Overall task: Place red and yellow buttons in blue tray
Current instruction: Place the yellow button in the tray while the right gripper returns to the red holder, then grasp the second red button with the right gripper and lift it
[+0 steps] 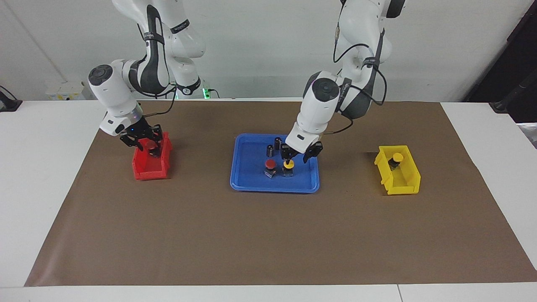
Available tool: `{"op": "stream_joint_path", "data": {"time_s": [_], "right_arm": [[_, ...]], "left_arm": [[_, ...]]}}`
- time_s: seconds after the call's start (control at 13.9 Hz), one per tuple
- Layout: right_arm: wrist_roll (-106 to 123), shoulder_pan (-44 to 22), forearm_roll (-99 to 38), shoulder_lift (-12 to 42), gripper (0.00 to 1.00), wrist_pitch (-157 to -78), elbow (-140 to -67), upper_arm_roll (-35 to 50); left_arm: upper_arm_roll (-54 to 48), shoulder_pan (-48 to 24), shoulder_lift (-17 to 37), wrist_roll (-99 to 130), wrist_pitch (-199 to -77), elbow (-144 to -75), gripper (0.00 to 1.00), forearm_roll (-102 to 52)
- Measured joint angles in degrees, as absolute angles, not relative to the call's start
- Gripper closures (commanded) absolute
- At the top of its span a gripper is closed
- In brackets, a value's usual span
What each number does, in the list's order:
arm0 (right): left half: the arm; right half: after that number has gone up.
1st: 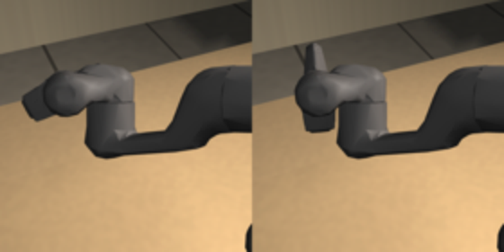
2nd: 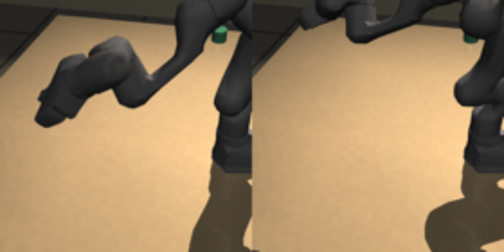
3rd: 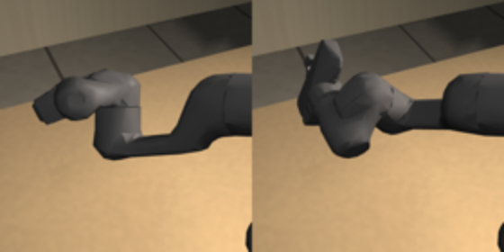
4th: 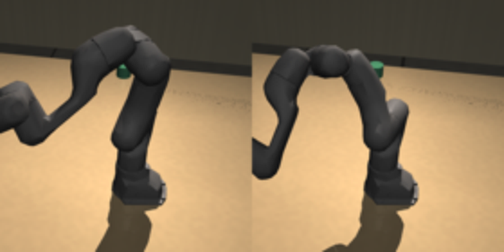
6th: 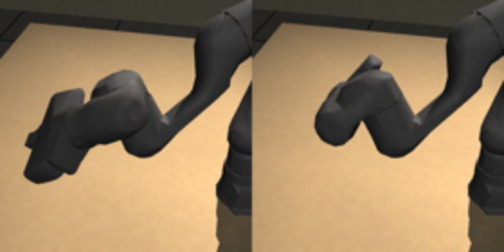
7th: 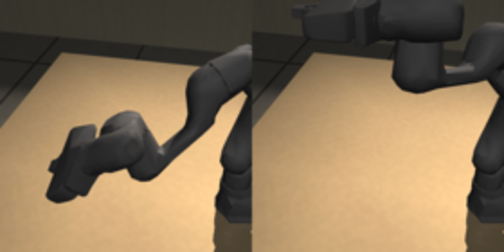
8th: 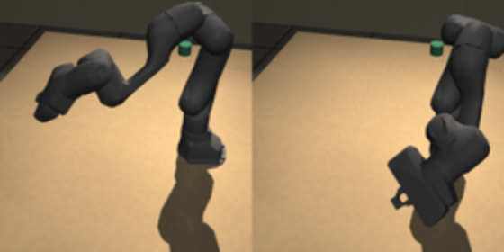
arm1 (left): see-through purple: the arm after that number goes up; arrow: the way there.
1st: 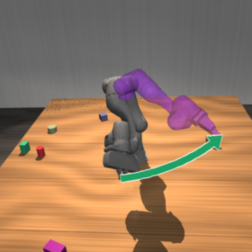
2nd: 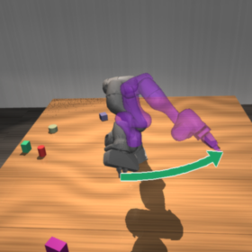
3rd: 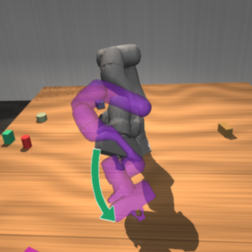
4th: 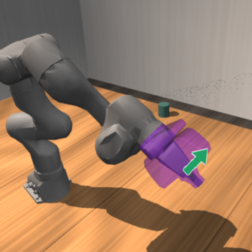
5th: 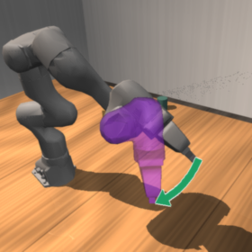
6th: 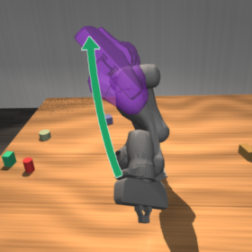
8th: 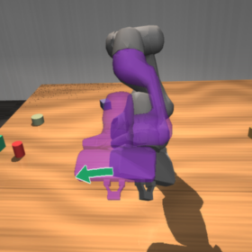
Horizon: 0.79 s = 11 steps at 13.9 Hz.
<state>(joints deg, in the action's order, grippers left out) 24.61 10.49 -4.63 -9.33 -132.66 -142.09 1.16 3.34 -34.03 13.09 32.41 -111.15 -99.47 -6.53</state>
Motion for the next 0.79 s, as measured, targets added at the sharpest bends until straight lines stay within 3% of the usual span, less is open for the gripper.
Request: {"op": "stream_joint_path", "data": {"time_s": [0.29, 0.58, 0.79], "right_arm": [[24.6, 10.5, -4.6, -9.3, 0.48, -132.7, -142.5, 1.2], [24.7, 10.5, -4.6, -9.3, 0.75, -132.7, -143.0, 1.2], [24.7, 10.5, -4.6, -9.3, 0.77, -132.5, -142.8, 1.1]], "left_arm": [[4.5, -25.5, 7.7, 14.7, -98.7, -96.8, 0.0, -0.1], [4.8, -14.5, 2.5, -2.1, -93.9, -95.5, 0.0, -0.8], [4.9, -7.4, -0.5, -10.2, -91.8, -95.6, 0.0, -2.0]]}}
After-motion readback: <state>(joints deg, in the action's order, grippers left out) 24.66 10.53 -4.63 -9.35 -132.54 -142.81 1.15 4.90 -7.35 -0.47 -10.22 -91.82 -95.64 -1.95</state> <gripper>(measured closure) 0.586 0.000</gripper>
